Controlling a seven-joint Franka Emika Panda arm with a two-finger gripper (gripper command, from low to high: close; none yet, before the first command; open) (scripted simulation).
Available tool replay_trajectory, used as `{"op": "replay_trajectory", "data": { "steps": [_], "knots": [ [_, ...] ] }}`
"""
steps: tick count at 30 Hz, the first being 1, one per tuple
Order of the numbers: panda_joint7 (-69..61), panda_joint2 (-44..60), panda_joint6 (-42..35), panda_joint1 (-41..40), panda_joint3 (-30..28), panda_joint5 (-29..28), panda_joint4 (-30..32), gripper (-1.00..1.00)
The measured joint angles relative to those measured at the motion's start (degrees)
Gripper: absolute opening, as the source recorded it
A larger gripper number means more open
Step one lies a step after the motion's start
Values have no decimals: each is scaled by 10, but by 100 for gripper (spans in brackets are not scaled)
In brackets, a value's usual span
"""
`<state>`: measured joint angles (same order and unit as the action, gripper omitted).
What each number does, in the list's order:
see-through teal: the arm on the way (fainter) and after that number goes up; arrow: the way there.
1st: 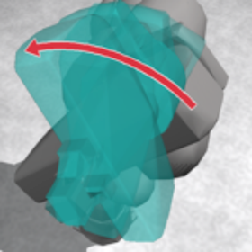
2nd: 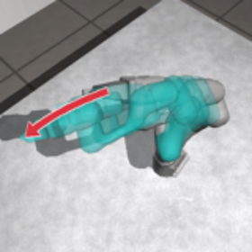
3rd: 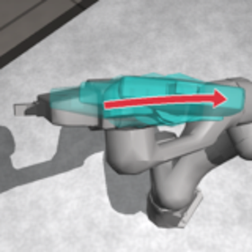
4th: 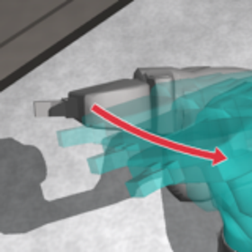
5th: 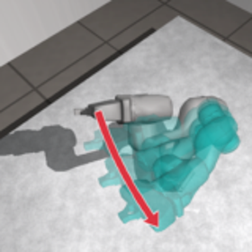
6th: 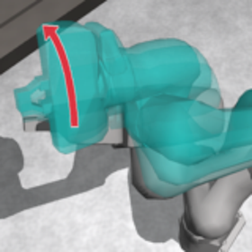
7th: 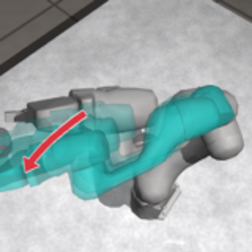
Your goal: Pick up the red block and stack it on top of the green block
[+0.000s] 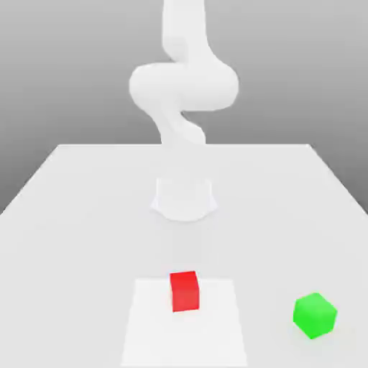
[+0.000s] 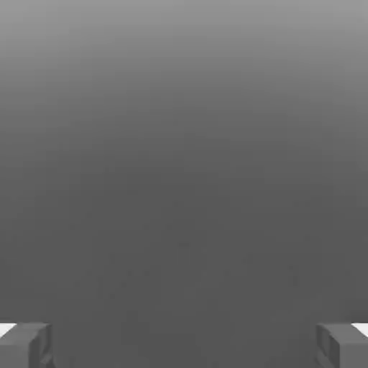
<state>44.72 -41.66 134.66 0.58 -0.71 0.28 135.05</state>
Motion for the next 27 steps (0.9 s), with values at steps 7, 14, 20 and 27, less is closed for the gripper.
{"op": "replay_trajectory", "data": {
  "steps": [7,14,20,27],
  "knots": [
    [-36,141,94,17,-17,8,104,0],
    [-68,289,193,27,-25,9,211,0],
    [-82,429,293,27,-25,0,273,0],
    [-97,532,381,16,-8,20,261,-100]
  ]
}}
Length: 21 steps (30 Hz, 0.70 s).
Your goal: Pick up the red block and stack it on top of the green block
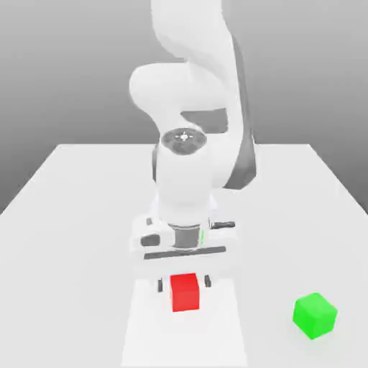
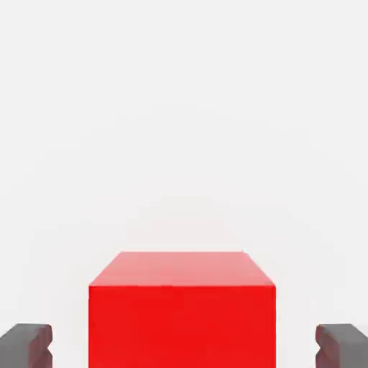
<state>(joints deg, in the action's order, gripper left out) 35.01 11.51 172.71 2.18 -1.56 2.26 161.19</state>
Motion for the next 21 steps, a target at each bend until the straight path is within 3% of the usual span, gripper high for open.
{"op": "replay_trajectory", "data": {
  "steps": [5,12,17,21],
  "knots": [
    [1,4,4,-2,2,-1,-1,-100],
    [17,-123,-107,0,-7,-24,16,-100],
    [-20,-105,-173,57,67,-36,-68,-100],
    [-60,-72,-225,150,123,-42,-152,-100]
  ]
}}
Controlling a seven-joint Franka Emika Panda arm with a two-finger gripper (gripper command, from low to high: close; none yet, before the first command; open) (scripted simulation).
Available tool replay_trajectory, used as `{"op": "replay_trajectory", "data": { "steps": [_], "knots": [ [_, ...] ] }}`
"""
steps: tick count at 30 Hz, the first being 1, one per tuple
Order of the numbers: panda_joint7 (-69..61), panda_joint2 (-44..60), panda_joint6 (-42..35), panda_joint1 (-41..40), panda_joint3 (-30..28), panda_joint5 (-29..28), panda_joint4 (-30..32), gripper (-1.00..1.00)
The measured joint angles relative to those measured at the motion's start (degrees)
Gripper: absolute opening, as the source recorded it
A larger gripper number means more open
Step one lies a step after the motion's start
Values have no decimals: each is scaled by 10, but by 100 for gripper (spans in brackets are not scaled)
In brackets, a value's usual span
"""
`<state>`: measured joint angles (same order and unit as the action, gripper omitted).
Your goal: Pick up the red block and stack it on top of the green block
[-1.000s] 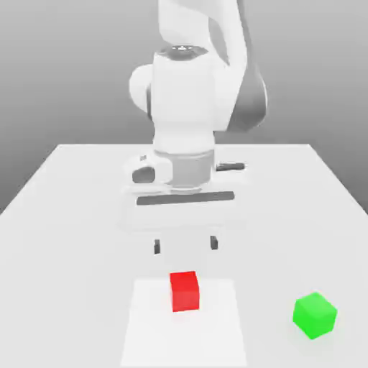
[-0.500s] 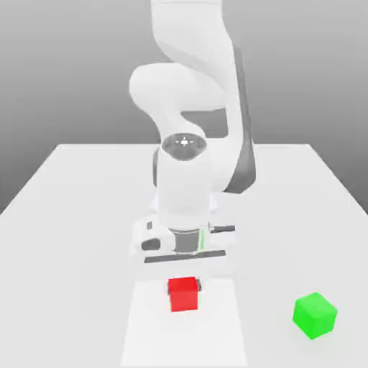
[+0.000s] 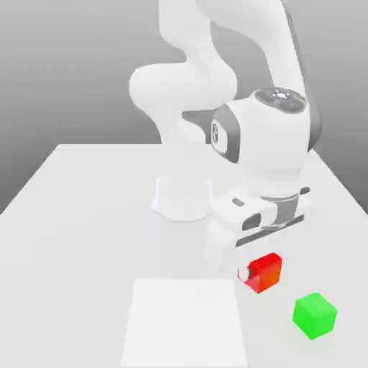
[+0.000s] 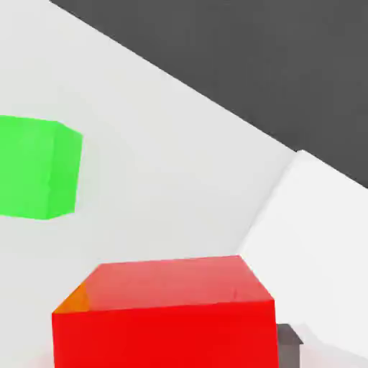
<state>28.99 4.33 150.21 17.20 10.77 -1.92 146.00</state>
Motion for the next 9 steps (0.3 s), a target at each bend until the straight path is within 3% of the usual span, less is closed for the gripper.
{"op": "replay_trajectory", "data": {
  "steps": [5,6,9],
  "knots": [
    [16,92,63,20,-10,-38,-26,-100],
    [20,106,76,23,-14,-44,-28,100],
    [20,106,76,23,-14,-44,-28,100]
  ]
}}
